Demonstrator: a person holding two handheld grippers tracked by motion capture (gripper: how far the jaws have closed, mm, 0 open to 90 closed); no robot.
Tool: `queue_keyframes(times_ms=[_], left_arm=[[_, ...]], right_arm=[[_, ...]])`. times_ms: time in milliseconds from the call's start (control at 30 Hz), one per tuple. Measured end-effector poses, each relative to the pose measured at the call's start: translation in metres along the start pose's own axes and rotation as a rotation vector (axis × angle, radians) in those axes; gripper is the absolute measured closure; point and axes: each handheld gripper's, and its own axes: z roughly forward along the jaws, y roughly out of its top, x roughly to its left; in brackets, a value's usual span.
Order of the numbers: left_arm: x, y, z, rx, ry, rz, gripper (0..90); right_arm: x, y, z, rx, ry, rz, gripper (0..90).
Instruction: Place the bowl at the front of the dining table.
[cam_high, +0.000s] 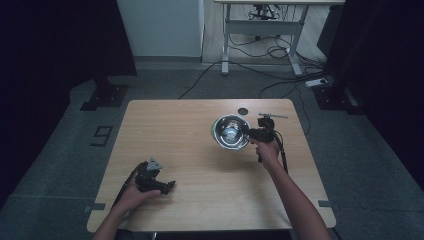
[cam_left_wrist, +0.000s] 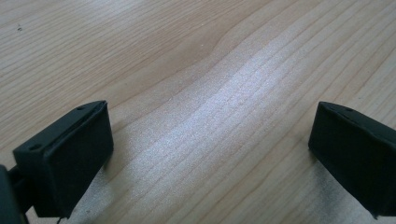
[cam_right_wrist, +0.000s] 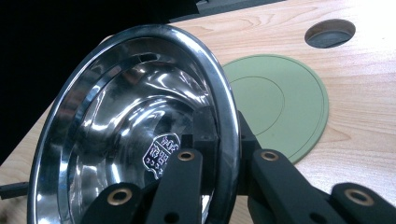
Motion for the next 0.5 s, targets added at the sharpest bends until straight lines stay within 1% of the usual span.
queue_keyframes(times_ms=[233, 433, 500], left_arm=[[0.000, 0.000, 0.000, 0.000, 0.000, 0.000, 0.0], [0.000, 0.000, 0.000, 0.000, 0.000, 0.000, 0.0], [0.000, 0.000, 0.000, 0.000, 0.000, 0.000, 0.0]], right_arm=[[-0.003, 0.004, 0.003, 0.006, -0.021, -0.001, 85.8], [-0.002, 0.010, 0.006, 0.005, -0.025, -0.003, 85.8], [-0.002, 0.011, 0.007, -0.003, -0.026, 0.002, 85.8]])
